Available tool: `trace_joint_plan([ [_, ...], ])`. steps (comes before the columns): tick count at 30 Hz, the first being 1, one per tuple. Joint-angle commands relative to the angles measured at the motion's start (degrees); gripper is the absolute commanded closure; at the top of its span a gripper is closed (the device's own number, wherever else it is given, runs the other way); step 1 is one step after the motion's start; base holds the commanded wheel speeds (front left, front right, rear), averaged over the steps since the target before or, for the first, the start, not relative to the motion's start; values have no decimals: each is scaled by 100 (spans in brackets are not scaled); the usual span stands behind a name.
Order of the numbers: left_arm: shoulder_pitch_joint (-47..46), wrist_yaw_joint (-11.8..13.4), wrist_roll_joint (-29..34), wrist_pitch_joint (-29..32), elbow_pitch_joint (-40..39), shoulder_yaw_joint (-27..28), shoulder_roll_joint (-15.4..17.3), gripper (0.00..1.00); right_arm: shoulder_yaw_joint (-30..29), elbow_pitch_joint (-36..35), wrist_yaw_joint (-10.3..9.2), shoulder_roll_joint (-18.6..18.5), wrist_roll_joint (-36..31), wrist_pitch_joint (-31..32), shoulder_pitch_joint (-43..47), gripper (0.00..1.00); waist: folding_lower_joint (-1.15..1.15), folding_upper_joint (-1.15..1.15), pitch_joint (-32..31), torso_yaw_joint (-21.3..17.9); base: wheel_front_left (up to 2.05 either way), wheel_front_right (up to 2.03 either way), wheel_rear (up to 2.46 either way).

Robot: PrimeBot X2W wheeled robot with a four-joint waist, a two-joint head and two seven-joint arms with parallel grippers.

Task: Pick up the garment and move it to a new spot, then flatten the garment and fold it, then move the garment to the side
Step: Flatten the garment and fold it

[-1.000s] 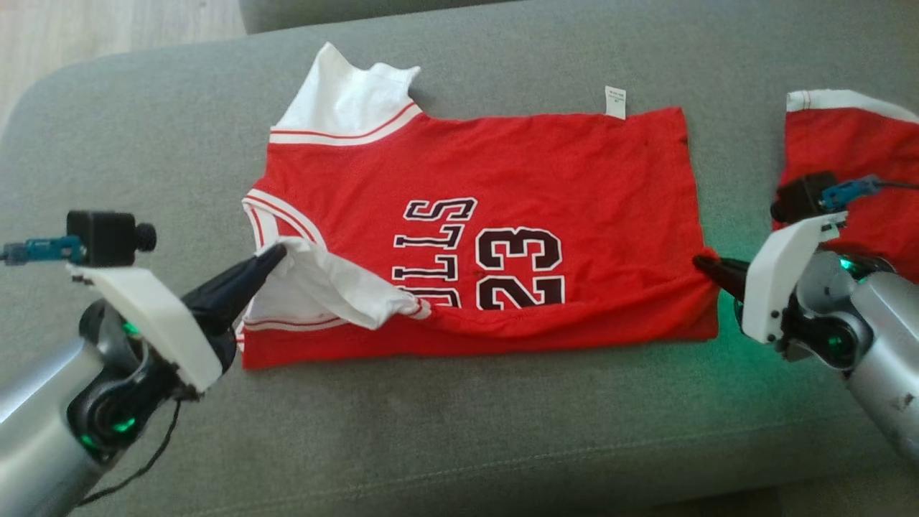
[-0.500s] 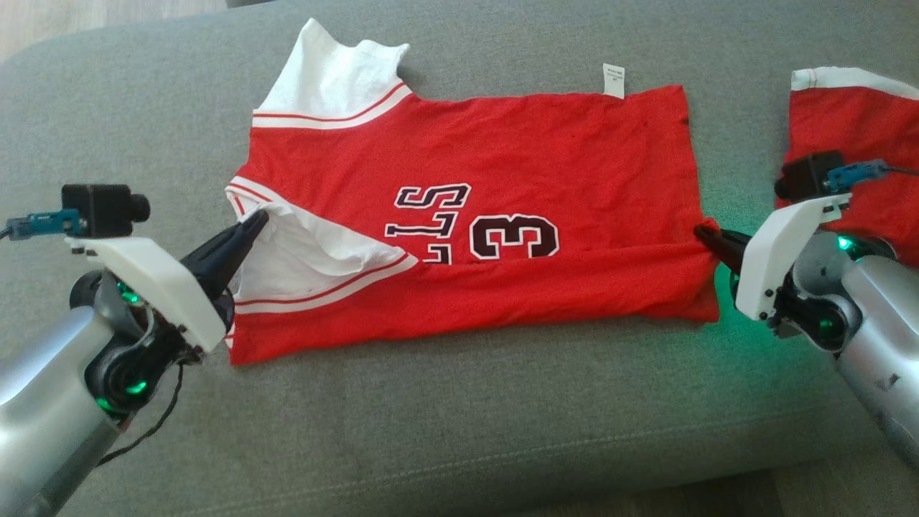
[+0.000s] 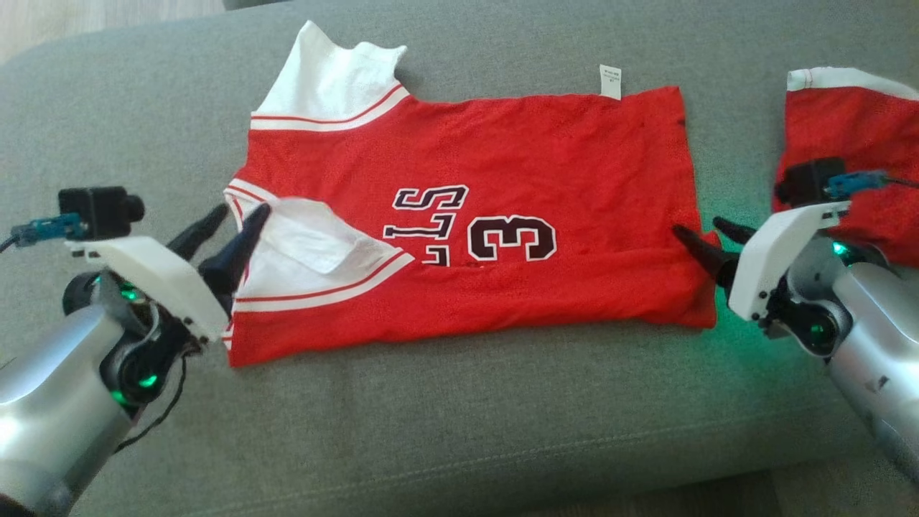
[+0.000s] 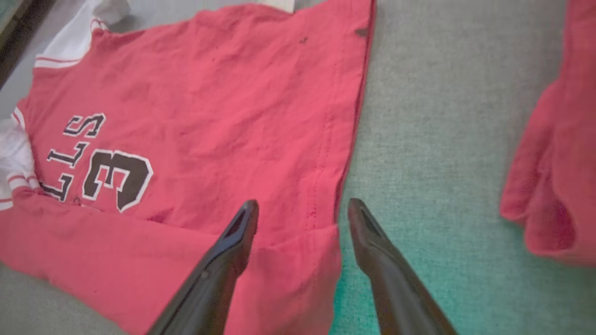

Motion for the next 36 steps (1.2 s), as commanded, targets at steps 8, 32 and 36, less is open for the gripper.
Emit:
trace_joint_plan([
  [8, -3, 790, 239, -820, -8, 1344, -113, 0, -582, 165, -2, -34, -362, -2006, 34, 0, 0, 0, -323, -66, 0, 0, 0],
  [32, 3797, 759, 5579, -830, -2650, 5642, -3245, 0, -4656, -4259, -2, 2335, -5182, -2418, 3698, 0, 0, 0, -764, -311, 0, 0, 0],
  [36, 3881, 605, 5833, -830, -2530, 5672, -3321, 0, -4654, -4275, -2, 2353, -5155, -2418, 3751, 0, 0, 0, -749, -287, 0, 0, 0],
])
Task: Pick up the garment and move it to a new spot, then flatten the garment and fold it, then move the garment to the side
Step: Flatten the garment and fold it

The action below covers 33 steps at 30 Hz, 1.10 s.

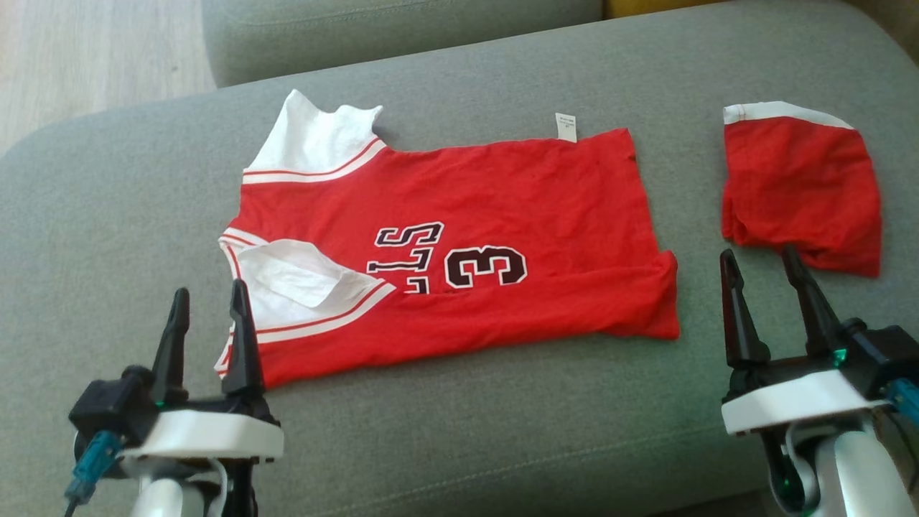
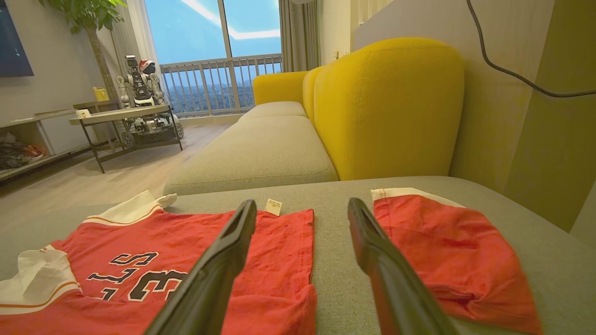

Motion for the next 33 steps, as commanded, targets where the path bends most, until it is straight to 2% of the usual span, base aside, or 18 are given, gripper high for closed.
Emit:
trace_joint_plan([
  [1, -199, -42, 46, -33, -143, 239, -4, 0, 129, -239, -2, 4, 22, -53, -131, 0, 1, 0, 9, 7, 0, 0, 0],
  [5, -246, -81, 82, -33, 96, 179, -14, 0, 172, -234, -2, 6, 104, -53, -162, 0, 1, 0, 40, 1, 0, 0, 0],
  [8, -299, 7, 194, -33, 503, 118, -15, 0, 229, -220, -2, 7, 131, -53, -199, 0, 1, 0, 85, -46, 0, 0, 0],
  [11, -410, 186, 256, -33, 1053, 149, -16, 0, 297, -226, -2, 7, 160, -53, -225, 0, 1, 0, 136, -120, 0, 0, 0],
  [17, -751, 726, 405, -33, 2241, 408, -11, 0, 376, -271, -2, 8, 220, -53, -261, 0, 1, 0, 266, -295, 0, 0, 0],
  [21, -959, 862, 375, -34, 2840, 535, 31, 0, 370, -258, -2, 8, 253, -53, -258, 0, 1, 0, 307, -357, 0, 0, 0],
  [25, -1108, 824, 302, -20, 3357, 554, 56, 0, 385, -183, -2, 8, 272, -53, -247, 0, 1, 0, 321, -381, 0, 0, 0],
  [28, -1228, 703, 222, 12, 3643, 526, 57, 0, 373, -44, -2, 8, 298, -53, -251, 0, 1, 0, 323, -372, 0, 0, 0],
  [29, -1265, 647, 200, 12, 3710, 505, 55, 19, 363, 20, -2, 8, 314, -53, -254, 0, 1, 0, 321, -362, 0, 0, 0],
  [30, -1300, 596, 184, 9, 3754, 482, 53, 78, 349, 102, -2, 8, 345, -53, -257, 0, 1, 0, 321, -348, 0, 0, 0],
  [31, -1334, 544, 179, 4, 3773, 447, 50, 100, 326, 208, -2, 8, 380, -53, -261, 0, 1, 0, 327, -323, 0, 0, 0],
  [33, -1385, 433, 165, -8, 3759, 392, 45, 100, 285, 489, -2, 8, 488, -52, -288, 0, 1, 0, 333, -263, 0, 0, 0],
])
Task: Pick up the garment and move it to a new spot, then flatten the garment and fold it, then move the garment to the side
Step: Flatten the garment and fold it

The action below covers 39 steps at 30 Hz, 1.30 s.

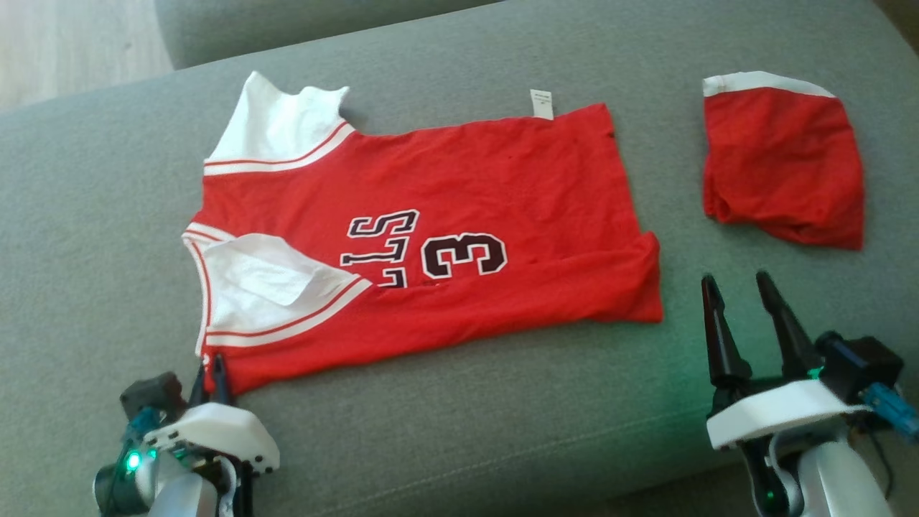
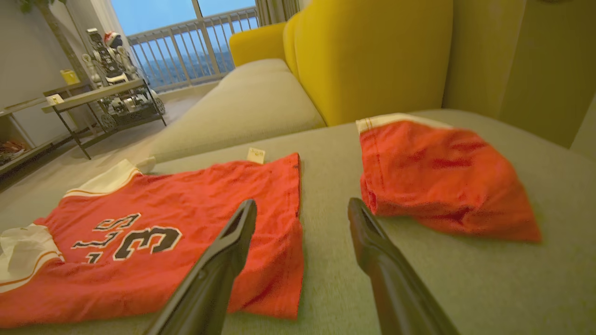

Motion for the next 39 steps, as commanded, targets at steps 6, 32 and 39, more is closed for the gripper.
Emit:
trace_joint_plan([
  [6, -141, -191, 12, -29, -404, 9, 55, 100, 84, 874, -2, 1, 732, 87, -530, 0, 0, 0, 17, 229, 0, 0, 0],
  [32, 254, -270, 58, -33, -1516, -470, 10, 100, 577, 4566, -2, 2, 1941, 56, -2194, 100, 0, 0, 35, 965, 0, 0, 0],
  [39, 276, -268, 46, -33, -1456, -466, 9, 100, 623, 4588, -2, -111, 1533, -29, -2175, 100, 0, 0, -92, 1013, 0, 0, 0],
])
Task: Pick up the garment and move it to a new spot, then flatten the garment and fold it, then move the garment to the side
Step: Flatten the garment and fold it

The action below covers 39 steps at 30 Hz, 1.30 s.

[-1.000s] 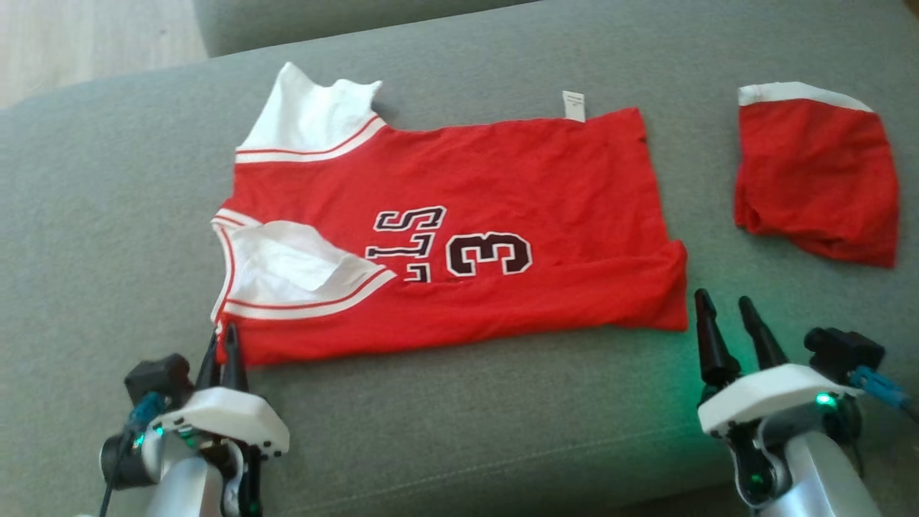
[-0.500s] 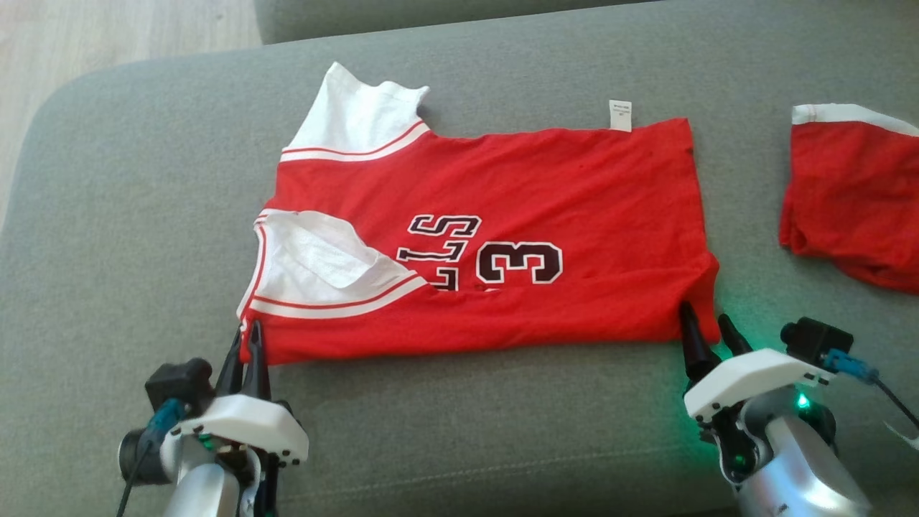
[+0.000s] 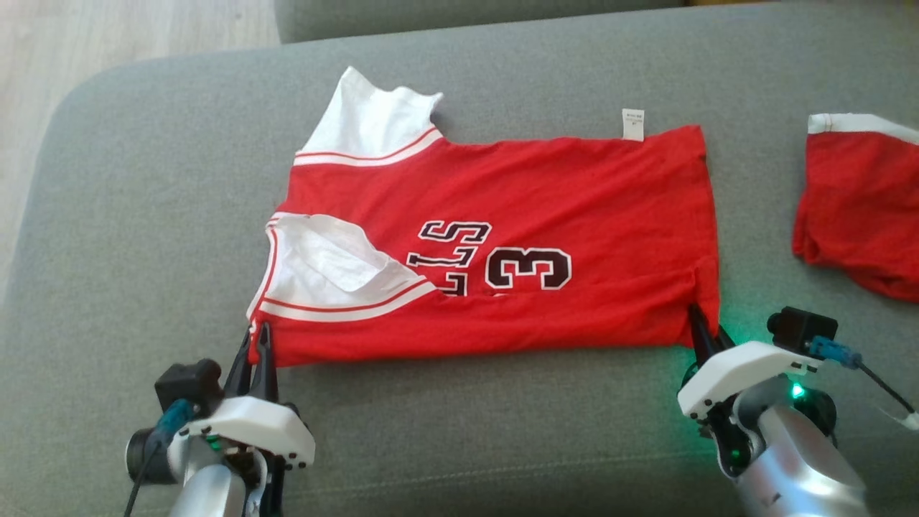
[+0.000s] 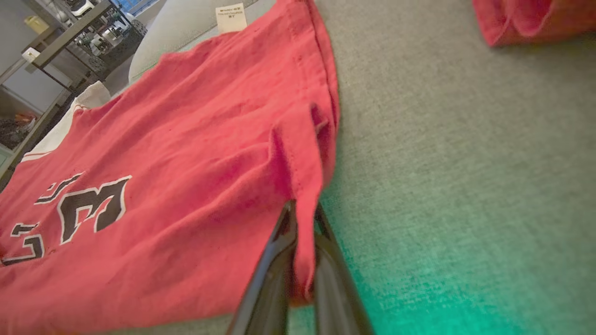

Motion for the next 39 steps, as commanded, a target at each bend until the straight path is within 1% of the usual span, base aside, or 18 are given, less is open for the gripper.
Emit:
trace_joint_plan([
  [1, -59, 9, -8, -36, -145, 215, 47, 100, 168, -108, -2, -47, -112, -39, -6, 100, 0, 0, -76, 15, 0, 0, 0],
  [4, 13, 5, -11, -36, -138, 236, 46, 100, 193, -212, -2, -179, -177, 1, 101, 100, 0, 0, -181, 18, 0, 0, 0],
  [7, 115, 1, 37, -36, -140, 233, 53, 100, 278, -406, -2, -341, -181, 249, 234, 100, 0, 0, -291, 11, 0, 0, 0],
  [8, 115, 1, 37, -36, -140, 233, 53, 100, 278, -406, -2, -341, -181, 249, 234, 100, 0, 0, -291, 11, 0, 0, 0],
  [13, 323, -8, 96, -36, -134, 249, 86, 100, 433, -969, -2, -643, -54, 929, 581, 100, 0, 0, -478, -15, 0, 0, 0],
  [17, 511, -91, 138, -34, -8, 152, 141, 100, 478, -1623, -2, -863, 90, 1633, 996, 100, 0, 0, -592, -51, 0, 0, 0],
  [20, 629, -121, 149, 16, 28, 98, 192, 100, 382, -2180, -2, -961, 165, 2144, 1370, 100, 0, 0, -638, -71, 0, 0, 0],
  [23, 738, -133, 128, 81, -2, 77, 230, 100, 173, -2745, -2, -969, 217, 2585, 1755, 100, 0, 0, -657, -82, 0, 0, 0],
  [27, 795, -164, 95, 137, 4, 45, 261, 100, -144, -3355, -2, -880, 85, 2921, 2139, 100, 0, 0, -653, -103, 0, 0, 0],
  [30, 803, -178, 77, 185, 0, -2, 255, 100, -356, -3670, -2, -643, 35, 3092, 2290, 100, 0, 0, -653, -127, 0, 0, 0],
  [31, 803, -171, 69, 201, -13, -12, 251, 100, -439, -3767, -2, -543, 66, 3126, 2315, 98, 0, 0, -649, -132, 0, 0, 0],
  [32, 803, -181, 58, 227, -21, -28, 248, 87, -517, -3857, -2, -461, 87, 3144, 2336, 27, 0, 0, -647, -135, 0, 0, 0],
  [33, 801, -190, 49, 250, -30, -42, 247, 56, -585, -3930, -2, -404, 88, 3170, 2361, 0, 0, 0, -646, -133, 0, 0, 0],
  [34, 797, -195, 33, 270, -39, -46, 248, 15, -636, -3999, -2, -367, 66, 3193, 2387, 0, 0, 0, -643, -131, 0, 0, 0],
  [35, 793, -193, 1, 294, -48, -30, 248, 0, -674, -4067, -2, -336, 42, 3206, 2410, 0, 0, 0, -639, -129, 0, 0, 0],
  [39, 732, -169, -120, 242, -158, 112, 310, 0, -802, -4373, -2, -268, -99, 3070, 2436, 0, 0, 0, -630, -117, 0, 0, 0],
])
